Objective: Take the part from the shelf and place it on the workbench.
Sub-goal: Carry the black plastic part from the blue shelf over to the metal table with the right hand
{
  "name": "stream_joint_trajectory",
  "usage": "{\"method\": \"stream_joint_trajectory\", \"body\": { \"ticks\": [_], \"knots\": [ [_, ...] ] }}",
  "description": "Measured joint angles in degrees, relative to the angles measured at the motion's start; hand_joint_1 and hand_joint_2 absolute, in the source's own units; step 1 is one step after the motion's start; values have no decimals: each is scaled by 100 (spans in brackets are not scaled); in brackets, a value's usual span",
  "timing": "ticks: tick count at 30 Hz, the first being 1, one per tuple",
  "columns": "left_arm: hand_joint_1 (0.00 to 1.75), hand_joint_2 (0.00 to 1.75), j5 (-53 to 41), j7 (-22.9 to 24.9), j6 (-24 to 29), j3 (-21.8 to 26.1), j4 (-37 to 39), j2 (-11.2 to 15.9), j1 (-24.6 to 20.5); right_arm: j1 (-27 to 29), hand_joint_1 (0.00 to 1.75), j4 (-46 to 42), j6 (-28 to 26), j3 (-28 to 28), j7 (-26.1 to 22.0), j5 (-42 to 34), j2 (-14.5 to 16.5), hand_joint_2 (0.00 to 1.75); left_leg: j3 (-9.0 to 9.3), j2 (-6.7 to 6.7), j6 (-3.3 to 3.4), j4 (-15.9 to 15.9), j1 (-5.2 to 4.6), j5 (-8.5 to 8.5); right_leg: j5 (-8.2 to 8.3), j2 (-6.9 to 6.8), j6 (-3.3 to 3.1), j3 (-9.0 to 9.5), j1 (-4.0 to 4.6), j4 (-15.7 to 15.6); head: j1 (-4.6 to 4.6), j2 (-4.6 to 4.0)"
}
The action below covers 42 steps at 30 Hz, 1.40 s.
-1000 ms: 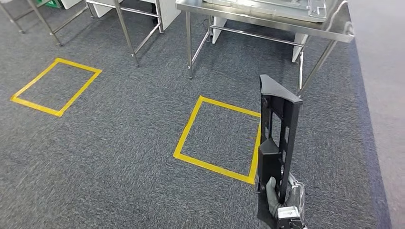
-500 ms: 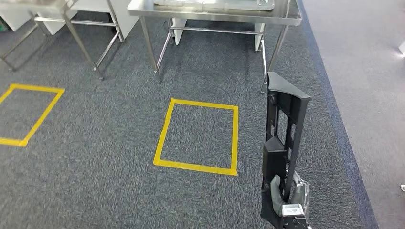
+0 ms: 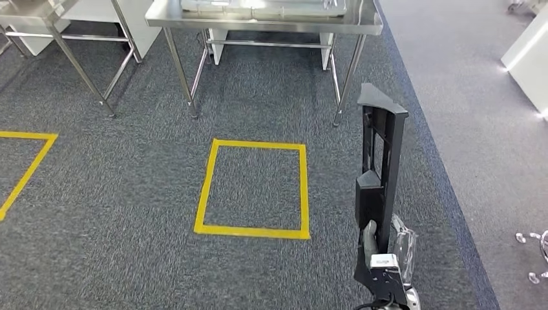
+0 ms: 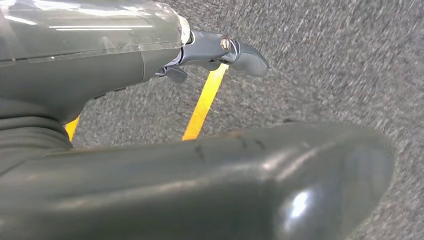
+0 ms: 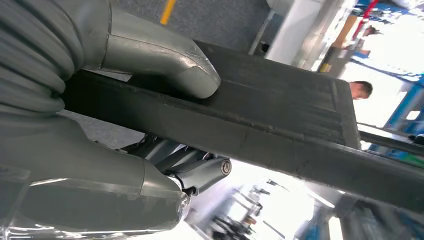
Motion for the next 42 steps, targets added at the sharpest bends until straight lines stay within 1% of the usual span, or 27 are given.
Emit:
{"method": "stream_joint_trajectory", "body": {
  "ticks": [3,5,6,8,10,13,14,16,18,19,20,21,22,24,25,26,29,31,32,34,36,37,38,39,40,41,42],
  "knots": [
    [0,0,24,-204,-137,-83,51,-9,24,-56,175,-80,-65,11,126,95,-34,175,97,28,20,-9,4,-88,-414,-120,64,-649,-35,1013,2,0],
    [0,0,68,-276,-219,-133,96,-10,39,-54,175,-107,-68,10,233,106,-66,175,203,33,1,-8,10,-184,-390,-137,83,-913,-65,1213,2,0],
    [0,0,94,-284,-251,-156,110,-10,45,-54,175,-120,-66,9,277,107,-83,175,282,38,-15,-8,15,-246,-233,-150,97,-892,-79,1006,2,0],
    [0,0,130,-264,-293,-211,141,0,57,-71,175,-147,-51,1,352,106,-122,175,452,57,-62,-6,22,-390,253,-212,105,-705,-88,301,0,0],
    [0,0,160,-231,-314,-261,171,23,47,-126,175,-160,-12,-26,442,96,-152,175,537,81,-134,-36,20,-510,526,-273,34,-606,-39,-116,5,0],
    [0,0,233,-199,-323,-364,185,45,-6,-271,175,-208,72,-101,586,85,-171,175,618,108,-262,41,13,-473,457,-239,-138,-486,-14,-211,11,0],
    [0,0,267,-194,-323,-409,185,48,-25,-334,175,-234,107,-132,617,84,-172,175,547,101,-292,275,14,-397,401,-219,-189,-394,-24,-248,9,0],
    [0,0,333,-190,-337,-490,187,51,-65,-461,175,-279,162,-187,657,79,-174,175,120,66,-324,1015,27,-369,289,-195,-264,-203,-31,-298,4,0],
    [0,0,386,-197,-392,-568,194,58,-81,-552,175,-316,180,-236,695,71,-175,175,-414,51,-325,1640,28,-729,149,-165,-303,-29,-12,-306,2,0],
    [0,0,404,-203,-424,-605,199,68,-75,-578,175,-332,181,-255,712,67,-175,175,-619,50,-312,1765,25,-954,71,-140,-312,66,2,-306,2,0],
    [0,0,421,-209,-451,-639,205,82,-64,-597,175,-348,184,-274,723,65,-175,175,-782,50,-289,1776,17,-1122,-13,-113,-319,175,18,-306,2,0],
    [0,0,430,-213,-469,-665,211,98,-50,-613,175,-362,187,-292,728,65,-175,175,-870,49,-256,1630,2,-1133,-98,-88,-321,290,34,-307,2,0],
    [0,0,433,-215,-478,-683,217,113,-37,-627,175,-373,189,-307,731,65,-175,175,-907,47,-207,1372,-21,-949,-182,-73,-322,405,50,-308,2,0],
    [0,0,437,-215,-489,-709,247,152,-7,-651,175,-381,198,-332,735,65,-177,175,-940,16,-70,766,-102,-125,-344,-42,-306,581,64,-319,3,1],
    [0,0,442,-215,-491,-722,262,174,2,-662,175,-383,202,-338,737,65,-178,175,-933,-1,-22,563,-136,208,-406,-27,-281,631,64,-334,4,1],
    [0,0,454,-214,-493,-742,275,192,3,-671,175,-386,206,-344,747,66,-179,175,-917,-16,17,430,-166,420,-439,-12,-251,673,57,-346,3,1],
    [0,0,538,-176,-492,-834,280,200,-21,-720,175,-429,204,-361,822,77,-202,175,-660,-16,68,182,-149,398,-280,-23,-138,663,58,-145,-1,1],
    [0,0,601,-127,-493,-907,281,198,-30,-820,175,-445,182,-387,917,75,-252,175,-398,-18,94,-5,-102,356,-148,-71,-60,347,47,409,0,1],
    [0,0,628,-108,-500,-943,281,202,-29,-877,175,-445,167,-408,978,67,-279,175,-284,-20,100,-66,-89,313,-200,-94,-13,117,26,717,1,1],
    [0,0,674,-94,-551,-1017,281,211,-18,-964,175,-445,127,-452,1077,39,-333,175,-87,-29,91,-126,-51,190,-580,-113,83,-327,-28,1089,0,0],
    [0,0,734,-113,-624,-1100,281,223,23,-1000,175,-449,96,-471,1095,-53,-404,175,131,-40,47,-135,-8,20,-862,-133,158,-553,-87,977,1,0],
    [0,0,777,-129,-652,-1149,281,229,48,-1022,175,-451,92,-474,1065,-142,-452,175,258,-43,15,-135,15,-80,-782,-150,194,-586,-118,744,1,0],
    [0,0,823,-145,-671,-1201,284,234,76,-1051,175,-452,99,-474,1024,-250,-507,175,372,-42,-21,-135,32,-185,-487,-177,224,-586,-150,428,1,0],
    [0,0,870,-160,-686,-1252,294,246,95,-1088,175,-447,127,-474,975,-360,-561,175,490,-37,-56,-112,42,-296,-52,-220,241,-588,-172,104,0,0],
    [0,0,918,-174,-695,-1307,303,258,106,-1141,175,-436,181,-473,934,-469,-616,175,571,-31,-100,-108,41,-401,306,-248,220,-584,-170,-113,2,0],
    [0,0,966,-190,-706,-1362,312,275,114,-1202,175,-428,259,-472,909,-563,-674,175,645,-21,-147,-123,36,-486,559,-263,179,-584,-162,-227,-2,0],
    [0,0,1013,-208,-722,-1416,319,290,113,-1279,175,-421,343,-471,891,-641,-729,175,700,-13,-193,-105,32,-514,630,-265,119,-578,-147,-252,-4,0]
  ]
}}
